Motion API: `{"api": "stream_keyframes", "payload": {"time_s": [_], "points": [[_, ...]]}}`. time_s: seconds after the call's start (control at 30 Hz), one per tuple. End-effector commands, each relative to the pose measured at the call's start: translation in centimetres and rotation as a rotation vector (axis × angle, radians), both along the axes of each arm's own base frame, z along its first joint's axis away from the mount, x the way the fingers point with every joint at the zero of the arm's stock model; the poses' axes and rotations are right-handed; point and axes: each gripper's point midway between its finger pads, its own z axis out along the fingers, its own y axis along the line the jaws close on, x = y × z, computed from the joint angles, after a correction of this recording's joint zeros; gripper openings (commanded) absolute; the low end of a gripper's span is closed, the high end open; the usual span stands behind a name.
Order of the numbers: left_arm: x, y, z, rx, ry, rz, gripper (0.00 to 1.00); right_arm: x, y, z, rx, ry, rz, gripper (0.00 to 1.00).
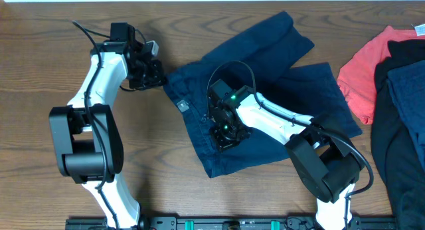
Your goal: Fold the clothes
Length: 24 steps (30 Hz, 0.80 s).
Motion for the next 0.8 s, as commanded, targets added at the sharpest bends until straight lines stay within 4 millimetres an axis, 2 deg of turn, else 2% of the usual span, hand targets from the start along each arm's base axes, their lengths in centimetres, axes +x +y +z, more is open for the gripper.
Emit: {"api": "stream_keyframes", "payload": {"time_s": [0.0,0.13,0.2,0.3,0.37,0.5,0.77], "points": [[0.3,-0.5,-1.9,-0.04,0.035,0.017,0.14,0.3,0.5,0.0,0.008,-0.004,0.003,0.01],[1.8,-0.9,-3.6,-0.072,0.022,0.051,0.13,0.3,0.5,0.0,0.009,-0.006,0.002,0.01],[2.8,-0.7,-4.3,-0.067,-0.012,0.054,0.06,0.3,0.5,0.0,0.01,-0.006,0.002,0.01],[5.3,0.1,-3.9,-0.062,-0.1,0.102,0.06,0.3,0.5,0.0,0.007,-0.003,0.002,0.01],[7.3,1.2,-3.1,-0.064,-0.167,0.174,0.06,0.2,0.4,0.0,0.006,-0.002,0.002,0.01],[9.3,3.4,-2.0,-0.088,-0.231,0.269,0.07,0.1,0.3,0.0,0.001,0.004,-0.001,0.01],[9.5,9.6,-0.2,-0.086,-0.273,0.387,0.11,0.0,0.2,0.0,-0.004,0.01,-0.001,0.01]]}}
